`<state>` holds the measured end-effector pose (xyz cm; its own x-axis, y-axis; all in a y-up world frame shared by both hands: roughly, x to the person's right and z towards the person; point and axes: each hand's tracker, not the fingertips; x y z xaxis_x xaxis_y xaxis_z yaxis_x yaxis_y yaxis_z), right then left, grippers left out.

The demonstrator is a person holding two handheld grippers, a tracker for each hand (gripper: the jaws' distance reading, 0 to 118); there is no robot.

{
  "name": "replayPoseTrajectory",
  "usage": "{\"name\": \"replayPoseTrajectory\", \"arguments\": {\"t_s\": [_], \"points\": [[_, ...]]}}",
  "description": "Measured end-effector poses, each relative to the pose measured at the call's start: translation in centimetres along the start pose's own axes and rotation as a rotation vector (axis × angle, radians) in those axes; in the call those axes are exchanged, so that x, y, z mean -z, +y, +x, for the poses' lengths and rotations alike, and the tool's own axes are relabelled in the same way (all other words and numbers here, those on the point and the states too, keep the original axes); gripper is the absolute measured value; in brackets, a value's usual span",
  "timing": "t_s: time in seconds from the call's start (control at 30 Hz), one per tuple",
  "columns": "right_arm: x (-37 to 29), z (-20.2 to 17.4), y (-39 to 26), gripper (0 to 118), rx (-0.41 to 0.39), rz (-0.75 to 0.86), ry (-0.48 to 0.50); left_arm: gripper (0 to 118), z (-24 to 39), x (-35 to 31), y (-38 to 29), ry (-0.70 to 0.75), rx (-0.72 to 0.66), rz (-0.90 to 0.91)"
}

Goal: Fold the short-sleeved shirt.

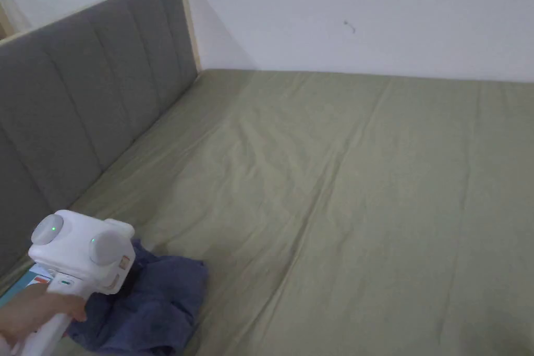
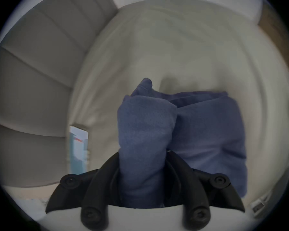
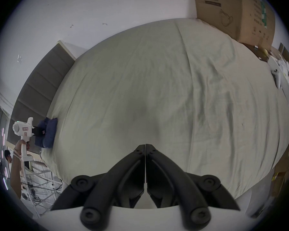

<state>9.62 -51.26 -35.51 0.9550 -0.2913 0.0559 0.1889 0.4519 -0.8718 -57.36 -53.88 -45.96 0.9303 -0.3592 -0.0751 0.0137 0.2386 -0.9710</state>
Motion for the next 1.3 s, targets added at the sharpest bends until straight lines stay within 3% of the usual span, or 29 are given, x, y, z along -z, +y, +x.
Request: {"name": "replayPoseTrajectory", "arguments": {"t_s": [0.03, 0.1, 0.17, 0.23, 0.33, 0.37, 0.4, 0.43, 0.47, 0.5, 0.57, 0.67, 0.8, 0.9, 1.13, 1.3], "points": [[0.2, 0.2, -0.1, 0, 0.002, -0.016, -0.013, 25, -0.9, 0.6, 0.0, -0.010, -0.037, -0.021], [0.5, 0.4, -0.4, 0, -0.010, -0.029, -0.018, 65, -1.6, 0.5, -0.7, -0.070, -0.110, 0.015], [1.1, 0.5, -0.6, 0, -0.022, -0.048, -0.031, 101, -1.2, -0.1, -1.4, 0.053, -0.058, 0.065], [1.4, 0.5, -0.6, 0, -0.025, -0.058, -0.031, 102, -1.6, -0.8, -1.7, 0.041, -0.064, 0.093], [1.4, 0.0, -0.5, 0, -0.021, -0.057, -0.004, 102, -1.7, -3.6, -2.1, -0.055, -0.181, 0.135], [1.3, -0.1, -0.4, 0, -0.026, -0.052, 0.009, 101, -1.5, -4.7, -2.3, -0.093, -0.215, 0.171], [1.3, -0.2, -0.3, 0, -0.032, -0.048, 0.018, 93, -1.2, -5.9, -2.6, -0.124, -0.240, 0.201], [1.1, -0.3, -0.2, 0, -0.039, -0.043, 0.024, 71, -0.8, -7.3, -2.8, -0.175, -0.267, 0.221], [0.9, -0.4, 0.0, 0, -0.051, -0.039, 0.032, 28, -0.1, -9.3, -3.3, -0.246, -0.302, 0.255], [0.7, -0.5, 0.1, 0, -0.063, -0.032, 0.035, 4, 0.4, -10.6, -3.6, -0.312, -0.329, 0.285], [-0.5, -2.0, 0.0, 0, -0.071, -0.005, 0.040, 4, 3.0, -13.5, -4.9, -0.395, -0.359, 0.349], [-1.8, -1.4, 0.1, 0, -0.053, 0.023, 0.099, 0, 8.9, -18.1, -7.1, -0.451, -0.242, 0.435], [-3.6, -0.8, -0.1, 0, -0.051, 0.043, 0.151, 0, 14.7, -21.5, -10.4, -0.523, -0.282, 0.517], [-5.0, -0.8, -0.2, 0, -0.072, 0.071, 0.177, 0, 18.6, -23.0, -12.0, -0.580, -0.274, 0.483], [-8.6, -2.3, -2.1, 0, -0.089, 0.163, 0.238, 0, 25.3, -27.2, -14.1, -0.483, -0.117, 0.579], [-12.5, -4.9, -2.8, 0, -0.224, 0.375, 0.112, 0, 25.4, -32.9, -14.9, -0.347, -0.166, 0.757]]}}
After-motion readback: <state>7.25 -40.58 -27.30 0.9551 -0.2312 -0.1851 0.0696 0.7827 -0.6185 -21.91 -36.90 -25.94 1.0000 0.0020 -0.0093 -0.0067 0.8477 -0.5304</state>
